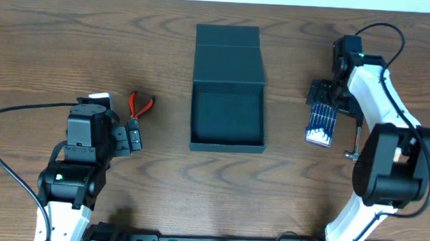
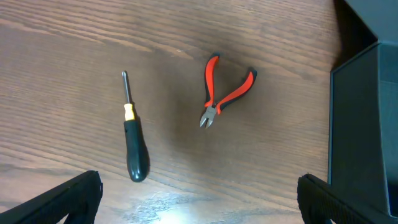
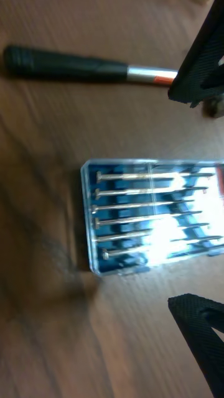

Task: Pack container
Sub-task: 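Move the right gripper over the blue screwdriver set case and lower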

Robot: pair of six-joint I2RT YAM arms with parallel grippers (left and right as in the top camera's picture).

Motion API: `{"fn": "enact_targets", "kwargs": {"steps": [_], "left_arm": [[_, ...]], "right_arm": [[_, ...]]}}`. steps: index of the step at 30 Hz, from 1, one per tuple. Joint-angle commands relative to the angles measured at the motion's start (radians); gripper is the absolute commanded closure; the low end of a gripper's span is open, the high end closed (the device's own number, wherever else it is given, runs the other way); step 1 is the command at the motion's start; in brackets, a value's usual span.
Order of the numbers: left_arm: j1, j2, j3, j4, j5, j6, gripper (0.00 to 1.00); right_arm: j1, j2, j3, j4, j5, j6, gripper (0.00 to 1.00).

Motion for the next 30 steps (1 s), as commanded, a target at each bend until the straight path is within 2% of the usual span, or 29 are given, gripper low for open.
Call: {"fn": "enact_targets", "kwargs": {"steps": [1,14,30], "left_arm": [[0.006,0.000,0.021,0.000,-0.012,-0.013,0.02],[0.006,0.000,0.021,0.000,-0.012,-0.012,0.01],[0.006,0.000,0.021,0.000,-0.012,-0.012,0.01]], "right_arm": [[0.003,0.056,0.014,0.010,-0.003,0.021,0.01],[0.003,0.134,0.006,0.027,-0.058,0.021,0.01],[0.003,0.134,-0.143,0.102,-0.104,0.021,0.01]]}}
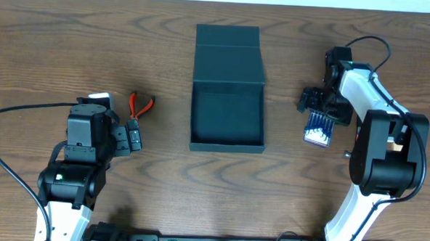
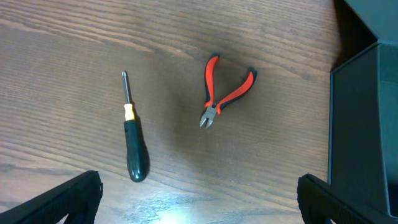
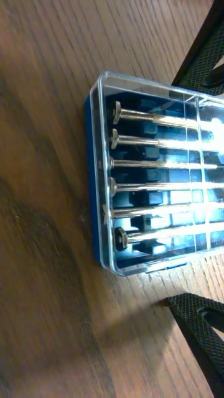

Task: Pack container
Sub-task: 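Move the right gripper over the blue screwdriver set case and lower, then close the right gripper on the blue screwdriver set case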

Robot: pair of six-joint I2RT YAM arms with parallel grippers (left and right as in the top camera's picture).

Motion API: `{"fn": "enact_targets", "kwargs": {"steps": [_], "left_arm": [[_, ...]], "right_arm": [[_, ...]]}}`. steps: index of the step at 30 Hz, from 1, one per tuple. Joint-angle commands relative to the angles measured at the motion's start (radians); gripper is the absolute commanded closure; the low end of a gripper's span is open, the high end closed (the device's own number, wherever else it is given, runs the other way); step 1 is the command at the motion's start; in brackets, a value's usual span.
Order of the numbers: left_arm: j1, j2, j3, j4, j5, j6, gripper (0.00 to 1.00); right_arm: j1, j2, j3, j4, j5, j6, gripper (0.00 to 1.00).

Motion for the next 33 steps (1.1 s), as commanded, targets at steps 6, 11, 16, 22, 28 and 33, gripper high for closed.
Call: {"fn": "enact_targets", "kwargs": {"steps": [6,11,16,22,28,33], "left_arm": [[0.006,0.000,0.021,0.000,-0.012,-0.008,0.02],[0.006,0.000,0.021,0.000,-0.012,-0.005,0.02],[0.006,0.000,0.021,0.000,-0.012,-0.005,0.01],[0.006,0.000,0.021,0.000,-0.012,0.002,0.01],[0.006,0.000,0.021,0.000,-0.012,0.003,0.02],[0.006,0.000,0.021,0.000,-0.012,0.003,0.01]], "right_arm": [[0.003,0.060,-0.093,0.012,-0.001,0.008,0.01],[0.003,0.060,-0.123,0.049,-0.017,0.008,0.01],[0.003,0.060,-0.165,0.090,-0.035,0.008,0.01],[0.003,0.060,-0.175,0.097,-0.036,0.008,0.01],[0.003,0.059,-0.172,0.097,-0.053,0.007,0.22],[0.003,0.059,-0.167,0.093,-0.053,0.007,0.34]]}}
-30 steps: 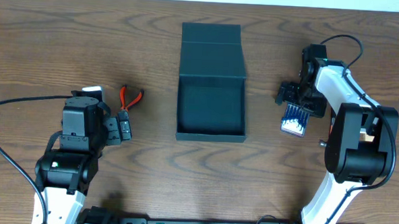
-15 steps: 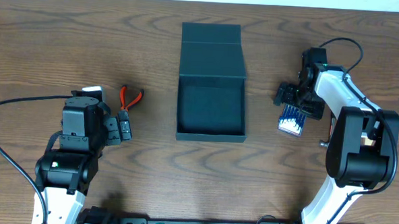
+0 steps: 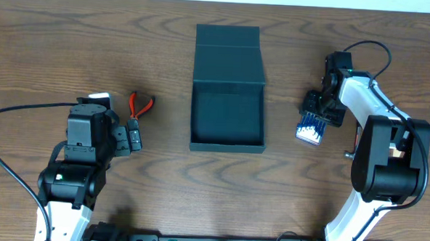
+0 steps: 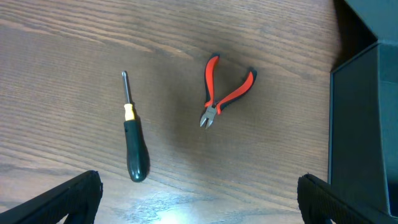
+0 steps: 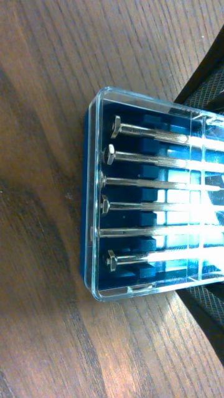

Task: Pack container
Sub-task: 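Close the right gripper on the blue screwdriver set case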

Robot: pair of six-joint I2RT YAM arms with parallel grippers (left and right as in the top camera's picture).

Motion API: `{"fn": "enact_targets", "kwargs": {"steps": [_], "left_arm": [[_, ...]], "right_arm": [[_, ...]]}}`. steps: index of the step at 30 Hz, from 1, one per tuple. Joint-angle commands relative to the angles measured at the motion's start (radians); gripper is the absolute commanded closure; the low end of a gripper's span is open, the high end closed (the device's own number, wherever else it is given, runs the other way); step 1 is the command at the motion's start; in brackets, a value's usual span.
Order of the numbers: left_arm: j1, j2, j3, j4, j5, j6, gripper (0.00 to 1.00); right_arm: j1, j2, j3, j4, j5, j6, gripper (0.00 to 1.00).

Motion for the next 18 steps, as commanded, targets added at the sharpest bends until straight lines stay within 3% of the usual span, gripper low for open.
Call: {"fn": "enact_targets", "kwargs": {"steps": [1,10,14,18], "left_arm": [[0.006,0.000,0.021,0.000,-0.012,0.002,0.01],[0.006,0.000,0.021,0.000,-0.012,0.002,0.02],[0.006,0.000,0.021,0.000,-0.012,0.002,0.02],[0.006,0.000,0.021,0.000,-0.012,0.002,0.01]], "right_arm": [[0.003,0.107,-0.069,-0.007,-0.005,0.002,0.36],[0.003,0.096,-0.036,-0.031,-0.005,0.002,0.37],[0.003,0.086,0.007,-0.066,-0.004,0.001,0.50],[0.003,0.063,0.077,-0.129,-0.004,-0.019,0.73]]}}
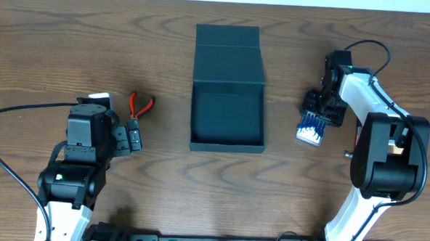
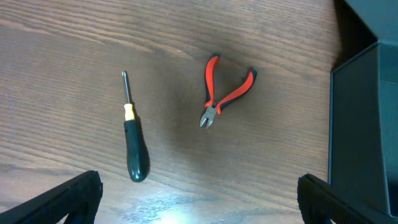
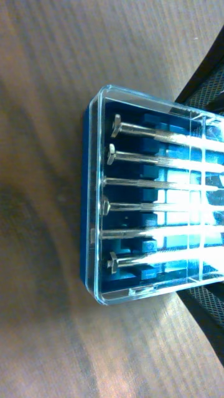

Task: Pack container
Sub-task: 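Close the right gripper on the blue screwdriver set case, then carry the case into the green box and release it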

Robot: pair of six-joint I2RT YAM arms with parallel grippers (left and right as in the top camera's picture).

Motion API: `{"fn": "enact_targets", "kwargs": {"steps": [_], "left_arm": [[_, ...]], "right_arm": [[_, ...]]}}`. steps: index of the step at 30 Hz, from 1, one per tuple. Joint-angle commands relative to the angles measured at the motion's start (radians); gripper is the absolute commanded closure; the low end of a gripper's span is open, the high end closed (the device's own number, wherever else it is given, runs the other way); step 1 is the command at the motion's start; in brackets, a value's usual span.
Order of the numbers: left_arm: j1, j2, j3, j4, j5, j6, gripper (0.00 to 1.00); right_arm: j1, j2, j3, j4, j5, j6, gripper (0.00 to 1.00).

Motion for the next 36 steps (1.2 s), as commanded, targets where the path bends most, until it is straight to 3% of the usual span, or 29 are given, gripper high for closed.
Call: {"fn": "enact_targets", "kwargs": {"steps": [1,5,15,24,30,36], "left_arm": [[0.006,0.000,0.021,0.000,-0.012,0.002,0.01],[0.006,0.000,0.021,0.000,-0.012,0.002,0.01],[0.006,0.000,0.021,0.000,-0.012,0.003,0.01],[0.006,0.000,0.021,0.000,-0.012,0.002,0.01],[0.006,0.000,0.021,0.000,-0.012,0.003,0.02],[0.006,0.000,0.021,0.000,-0.012,0.003,0.01]], "right_arm": [[0.004,0.027,0.046,-0.051,0.000,-0.023,0.83],[0.009,0.005,0.159,-0.134,0.000,-0.032,0.98],[0.108,-0.017,0.486,-0.351,-0.003,-0.177,0.99],[0.382,-0.017,0.758,-0.414,-0.053,-0.554,0.99],[0.579,-0.003,0.774,-0.414,-0.053,-0.931,0.99],[0.637,0.034,0.773,-0.418,-0.062,-1.031,0.99]]}}
